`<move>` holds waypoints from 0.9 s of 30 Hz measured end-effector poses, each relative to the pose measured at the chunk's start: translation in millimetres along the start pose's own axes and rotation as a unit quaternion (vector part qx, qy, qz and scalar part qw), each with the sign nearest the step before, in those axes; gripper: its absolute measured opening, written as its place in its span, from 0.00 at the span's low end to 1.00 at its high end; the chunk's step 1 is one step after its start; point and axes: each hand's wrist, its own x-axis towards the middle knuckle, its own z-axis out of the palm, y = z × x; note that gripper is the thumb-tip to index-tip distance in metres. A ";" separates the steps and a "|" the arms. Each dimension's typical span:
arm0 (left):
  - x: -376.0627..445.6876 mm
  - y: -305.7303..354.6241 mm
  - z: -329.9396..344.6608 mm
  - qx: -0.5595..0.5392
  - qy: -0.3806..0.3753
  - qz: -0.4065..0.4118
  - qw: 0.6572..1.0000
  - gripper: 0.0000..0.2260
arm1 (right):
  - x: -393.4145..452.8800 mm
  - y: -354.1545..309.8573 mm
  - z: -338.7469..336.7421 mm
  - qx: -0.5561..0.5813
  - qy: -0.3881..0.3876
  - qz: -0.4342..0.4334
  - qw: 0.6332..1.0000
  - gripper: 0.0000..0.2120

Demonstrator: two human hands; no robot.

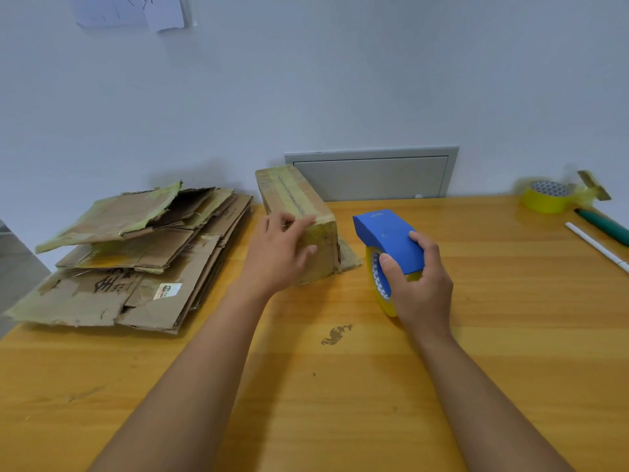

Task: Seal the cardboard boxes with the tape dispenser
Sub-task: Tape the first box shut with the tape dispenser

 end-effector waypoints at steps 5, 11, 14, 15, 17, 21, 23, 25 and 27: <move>1.6 12.1 4.9 0.007 0.064 -0.018 0.998 0.14 | -1.6 -1.4 -1.3 0.007 0.006 0.011 1.000 0.24; -0.1 -1.0 1.1 0.032 0.065 -0.043 0.996 0.16 | -2.7 -4.5 1.9 0.020 0.025 0.021 0.999 0.25; 10.8 12.7 4.5 0.082 0.052 -0.105 0.990 0.33 | -2.6 -6.2 2.3 0.016 0.027 0.023 0.999 0.26; 13.9 18.3 6.5 0.092 0.060 -0.119 0.987 0.34 | -2.5 -6.5 1.8 0.014 0.027 0.022 0.999 0.26; 17.9 25.5 9.6 0.099 0.081 -0.126 0.984 0.28 | -2.0 -6.8 -0.3 0.014 0.028 0.024 0.999 0.26; 14.4 25.1 6.1 0.063 0.077 -0.087 0.991 0.14 | 0.6 -5.2 -4.5 0.013 0.040 0.033 0.999 0.25; 12.8 21.9 1.8 0.089 0.045 -0.091 0.991 0.20 | 1.6 -4.1 -4.6 0.008 0.045 0.040 0.998 0.25; 12.1 22.8 -1.0 0.119 0.033 -0.099 0.987 0.26 | 1.3 -4.0 -3.9 0.003 0.048 0.041 0.998 0.25; 12.0 28.1 0.6 0.133 0.040 -0.082 0.987 0.28 | 0.8 -5.3 -3.2 0.003 0.052 0.043 0.998 0.26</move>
